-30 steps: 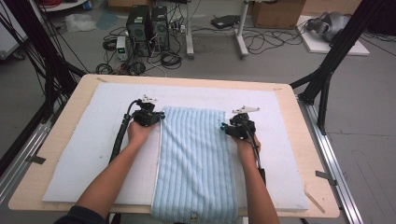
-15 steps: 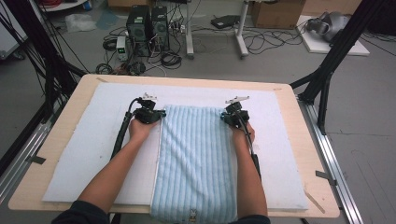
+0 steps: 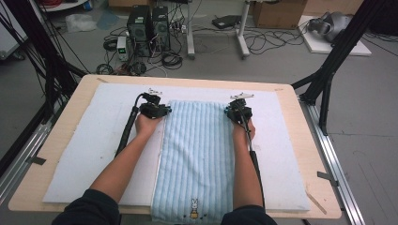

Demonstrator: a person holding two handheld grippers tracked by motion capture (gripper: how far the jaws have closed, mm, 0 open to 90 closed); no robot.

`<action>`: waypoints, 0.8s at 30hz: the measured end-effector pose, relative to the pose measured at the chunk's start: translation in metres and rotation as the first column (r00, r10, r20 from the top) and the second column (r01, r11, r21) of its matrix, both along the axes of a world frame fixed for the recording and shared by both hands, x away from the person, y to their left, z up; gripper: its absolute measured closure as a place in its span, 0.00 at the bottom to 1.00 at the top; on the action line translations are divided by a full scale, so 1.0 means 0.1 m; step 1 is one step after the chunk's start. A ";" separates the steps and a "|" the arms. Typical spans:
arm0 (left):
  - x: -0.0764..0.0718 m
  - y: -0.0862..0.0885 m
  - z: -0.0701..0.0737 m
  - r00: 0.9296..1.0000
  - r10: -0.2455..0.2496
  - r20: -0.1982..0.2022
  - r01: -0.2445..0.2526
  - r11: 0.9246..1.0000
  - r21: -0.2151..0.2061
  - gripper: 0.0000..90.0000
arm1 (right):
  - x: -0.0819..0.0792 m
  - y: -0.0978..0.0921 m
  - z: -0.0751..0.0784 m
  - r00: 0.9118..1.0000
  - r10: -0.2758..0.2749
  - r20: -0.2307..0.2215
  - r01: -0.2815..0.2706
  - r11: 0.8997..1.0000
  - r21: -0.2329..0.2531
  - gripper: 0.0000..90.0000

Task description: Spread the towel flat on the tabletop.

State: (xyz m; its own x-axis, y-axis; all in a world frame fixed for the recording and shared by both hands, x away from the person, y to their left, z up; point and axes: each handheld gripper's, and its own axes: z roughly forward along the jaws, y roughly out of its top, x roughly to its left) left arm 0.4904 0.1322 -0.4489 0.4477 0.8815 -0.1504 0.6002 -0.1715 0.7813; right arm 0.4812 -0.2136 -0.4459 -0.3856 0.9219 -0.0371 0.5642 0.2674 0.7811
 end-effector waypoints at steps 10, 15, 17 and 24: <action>-0.14 0.03 -0.01 0.999 -0.032 0.010 0.032 0.999 0.015 0.71 | -0.12 -0.13 0.06 0.991 0.056 -0.124 -0.051 0.998 0.047 0.82; -0.16 -0.08 -0.02 0.996 -0.071 0.049 0.067 0.995 0.070 0.98 | -0.12 -0.09 0.02 0.992 0.062 -0.109 -0.059 0.998 0.039 0.96; -0.13 -0.09 -0.02 0.998 -0.043 0.052 0.040 0.997 0.071 0.98 | -0.11 -0.07 0.01 0.995 0.041 -0.089 -0.040 0.999 0.014 0.96; -0.12 0.00 -0.02 0.997 -0.056 0.044 0.057 0.998 -0.005 0.75 | -0.12 -0.05 0.02 0.999 0.025 -0.021 -0.025 1.000 0.019 0.81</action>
State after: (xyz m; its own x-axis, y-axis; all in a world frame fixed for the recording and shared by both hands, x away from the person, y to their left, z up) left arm 0.4785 0.1323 -0.4505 0.5030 0.8536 -0.1353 0.5550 -0.1990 0.8077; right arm 0.4687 -0.2186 -0.4440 -0.4089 0.9125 -0.0119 0.5738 0.2672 0.7742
